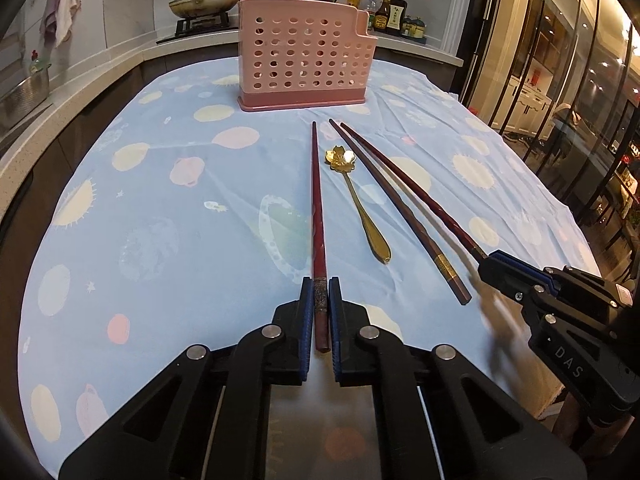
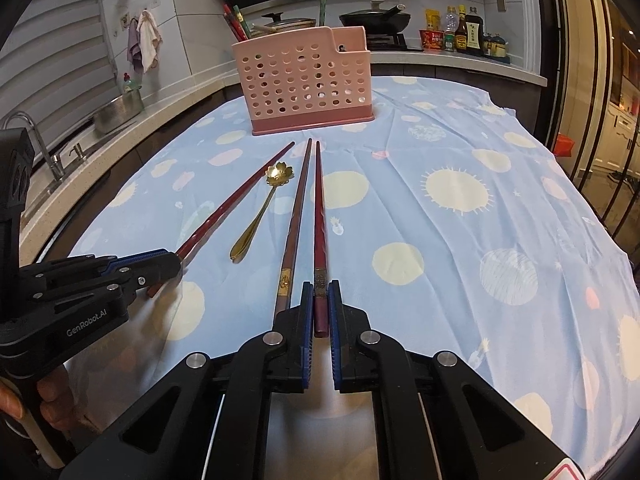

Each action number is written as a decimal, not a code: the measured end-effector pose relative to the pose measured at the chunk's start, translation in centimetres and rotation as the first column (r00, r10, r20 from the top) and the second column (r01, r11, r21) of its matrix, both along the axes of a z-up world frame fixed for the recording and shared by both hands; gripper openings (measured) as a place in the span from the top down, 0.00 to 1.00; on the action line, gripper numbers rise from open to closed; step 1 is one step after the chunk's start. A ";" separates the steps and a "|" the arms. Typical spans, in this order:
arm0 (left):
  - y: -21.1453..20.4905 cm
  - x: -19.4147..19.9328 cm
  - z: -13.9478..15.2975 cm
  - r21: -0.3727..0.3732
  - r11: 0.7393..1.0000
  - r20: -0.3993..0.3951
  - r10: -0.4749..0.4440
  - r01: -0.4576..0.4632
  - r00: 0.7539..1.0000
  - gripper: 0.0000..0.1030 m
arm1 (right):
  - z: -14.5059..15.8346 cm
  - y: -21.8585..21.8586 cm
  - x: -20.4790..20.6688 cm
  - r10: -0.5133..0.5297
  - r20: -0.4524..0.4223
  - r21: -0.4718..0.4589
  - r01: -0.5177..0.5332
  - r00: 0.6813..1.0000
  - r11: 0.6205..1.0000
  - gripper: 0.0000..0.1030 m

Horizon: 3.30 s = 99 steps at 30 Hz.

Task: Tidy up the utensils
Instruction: 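Grasp a dark red chopstick with the left gripper while the right gripper grasps another, then lift both dark red chopsticks over the pink caddy and open both grippers to drop them in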

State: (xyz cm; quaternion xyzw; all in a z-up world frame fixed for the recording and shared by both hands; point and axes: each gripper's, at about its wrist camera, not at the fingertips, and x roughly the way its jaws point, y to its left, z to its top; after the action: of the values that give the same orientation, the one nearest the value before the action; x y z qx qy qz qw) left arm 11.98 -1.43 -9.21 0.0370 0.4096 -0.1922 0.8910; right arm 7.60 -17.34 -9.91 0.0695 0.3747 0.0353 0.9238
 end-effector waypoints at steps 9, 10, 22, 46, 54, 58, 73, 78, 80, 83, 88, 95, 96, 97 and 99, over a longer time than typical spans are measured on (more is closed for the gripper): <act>0.4 -0.5 3.3 -0.033 0.999 0.070 -0.007 0.010 0.998 0.93 | 3.6 -1.2 -0.3 -0.017 0.084 0.035 0.014 0.996 0.999 0.93; 0.4 -0.5 3.6 -0.036 0.999 0.079 -0.006 0.009 0.997 0.93 | 4.0 -1.3 -0.3 -0.018 0.094 0.036 0.015 0.995 0.999 0.93; 0.6 -0.4 8.3 -0.067 0.998 0.195 -0.006 0.020 0.981 0.93 | 9.7 -3.0 0.8 -0.040 0.221 0.063 0.026 0.974 0.998 0.93; -0.5 5.9 19.0 -0.090 0.996 0.406 0.013 0.026 0.914 0.93 | 20.9 -3.8 6.8 0.013 0.425 0.064 -0.045 0.905 0.997 0.93; -1.0 8.9 23.3 -0.121 0.992 0.464 0.034 0.025 0.885 0.93 | 24.4 -3.5 11.2 0.011 0.466 0.068 -0.048 0.885 0.997 0.93; -1.6 10.5 25.4 -0.124 0.992 0.492 0.037 0.028 0.870 0.93 | 25.8 -3.1 13.7 0.010 0.473 0.049 -0.037 0.881 0.998 0.93; -3.8 17.1 30.0 -0.086 0.996 0.544 0.028 0.022 0.838 0.93 | 29.6 -2.3 21.9 0.002 0.494 0.037 -0.023 0.869 0.999 0.93; -4.2 19.0 30.4 -0.085 0.996 0.545 0.027 0.023 0.838 0.93 | 29.8 -2.3 24.0 -0.009 0.494 0.044 -0.015 0.869 0.999 0.93; -4.5 19.7 30.1 -0.086 0.996 0.536 0.026 0.024 0.844 0.93 | 29.6 -2.4 24.8 -0.012 0.488 0.044 -0.011 0.873 0.999 0.93; -4.9 20.7 29.2 -0.090 0.996 0.517 0.021 0.030 0.855 0.93 | 28.9 -2.5 26.1 -0.015 0.468 0.046 -0.007 0.884 0.999 0.93; -5.5 21.8 26.5 -0.082 0.996 0.472 0.011 0.032 0.881 0.93 | 26.0 -2.7 27.6 -0.015 0.411 0.047 -0.004 0.911 0.999 0.93; -5.2 23.1 22.9 -0.074 0.997 0.404 0.017 0.015 0.914 0.93 | 22.1 -2.4 28.3 -0.004 0.344 0.036 -0.009 0.939 0.999 0.93; -5.2 23.3 22.5 -0.073 0.997 0.394 0.018 0.012 0.919 0.93 | 21.7 -2.3 28.4 -0.001 0.337 0.032 -0.010 0.942 0.999 0.93; -5.2 23.4 22.1 -0.071 0.997 0.386 0.018 0.010 0.922 0.93 | 21.3 -2.3 28.4 0.000 0.331 0.029 -0.010 0.943 1.000 0.93; -5.2 23.5 21.4 -0.062 0.998 0.374 0.017 0.007 0.927 0.93 | 20.7 -2.2 28.4 0.001 0.322 0.027 -0.010 0.947 1.000 0.93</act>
State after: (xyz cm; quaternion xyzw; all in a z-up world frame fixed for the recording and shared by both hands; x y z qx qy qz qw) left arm 35.52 -6.64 12.21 0.0441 0.2259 -0.1921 0.9540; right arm 36.04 -19.57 10.77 0.0748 0.2187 0.0539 0.9714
